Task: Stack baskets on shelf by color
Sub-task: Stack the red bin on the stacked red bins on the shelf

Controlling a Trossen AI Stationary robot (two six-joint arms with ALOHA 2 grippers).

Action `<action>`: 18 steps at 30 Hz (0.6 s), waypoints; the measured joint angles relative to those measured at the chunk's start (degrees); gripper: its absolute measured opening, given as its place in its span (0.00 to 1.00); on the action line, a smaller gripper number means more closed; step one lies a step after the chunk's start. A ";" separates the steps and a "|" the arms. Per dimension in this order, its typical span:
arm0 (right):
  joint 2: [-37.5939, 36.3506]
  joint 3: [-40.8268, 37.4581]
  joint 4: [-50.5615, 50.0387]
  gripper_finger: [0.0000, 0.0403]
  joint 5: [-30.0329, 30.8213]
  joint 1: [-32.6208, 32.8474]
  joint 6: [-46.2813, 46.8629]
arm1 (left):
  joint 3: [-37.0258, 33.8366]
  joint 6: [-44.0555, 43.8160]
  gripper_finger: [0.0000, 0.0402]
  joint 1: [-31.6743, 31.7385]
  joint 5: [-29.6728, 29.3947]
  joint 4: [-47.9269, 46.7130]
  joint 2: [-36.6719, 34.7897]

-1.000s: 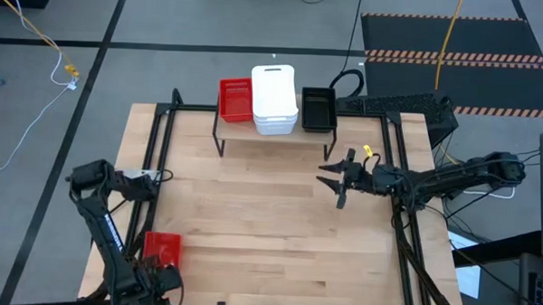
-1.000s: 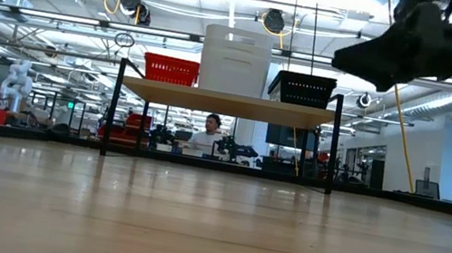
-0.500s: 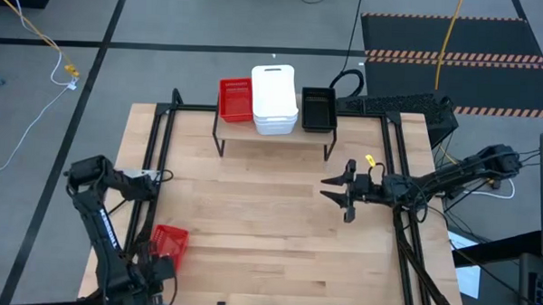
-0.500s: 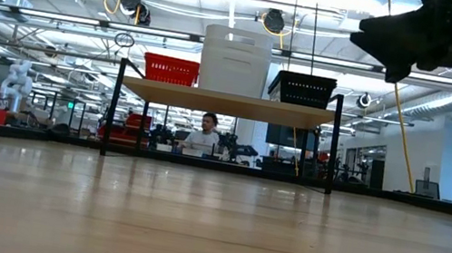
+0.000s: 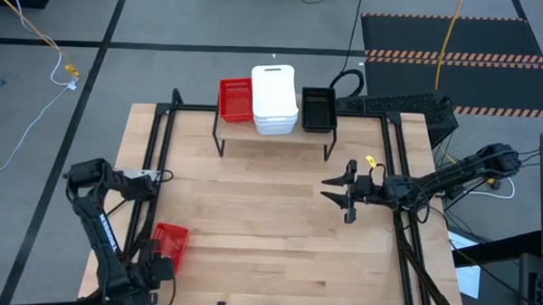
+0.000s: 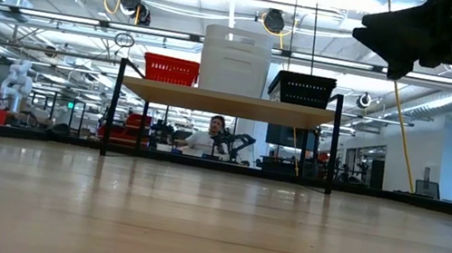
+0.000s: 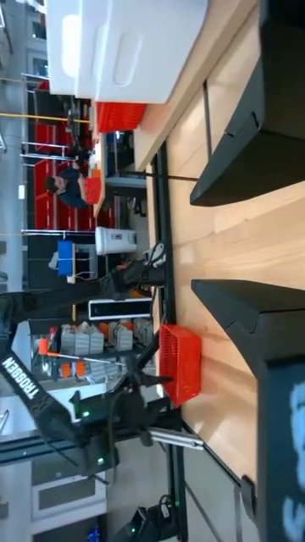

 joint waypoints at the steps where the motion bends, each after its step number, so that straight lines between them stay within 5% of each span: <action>1: 0.00 0.00 0.51 0.36 -0.01 -0.01 -0.04 | -0.08 0.10 0.38 0.54 0.00 -0.32 0.02; 6: 0.00 0.00 3.95 0.36 -0.14 0.02 -0.15 | 1.38 4.97 0.06 5.57 -0.19 -0.42 -1.67; 12: 0.00 0.00 6.21 0.36 -0.21 0.00 -1.03 | 4.95 9.75 0.03 11.84 -0.94 -2.90 -6.48; 18: -0.01 0.00 7.70 0.36 -0.23 -0.01 -1.45 | 12.12 11.14 0.04 18.69 -3.14 -15.37 -13.55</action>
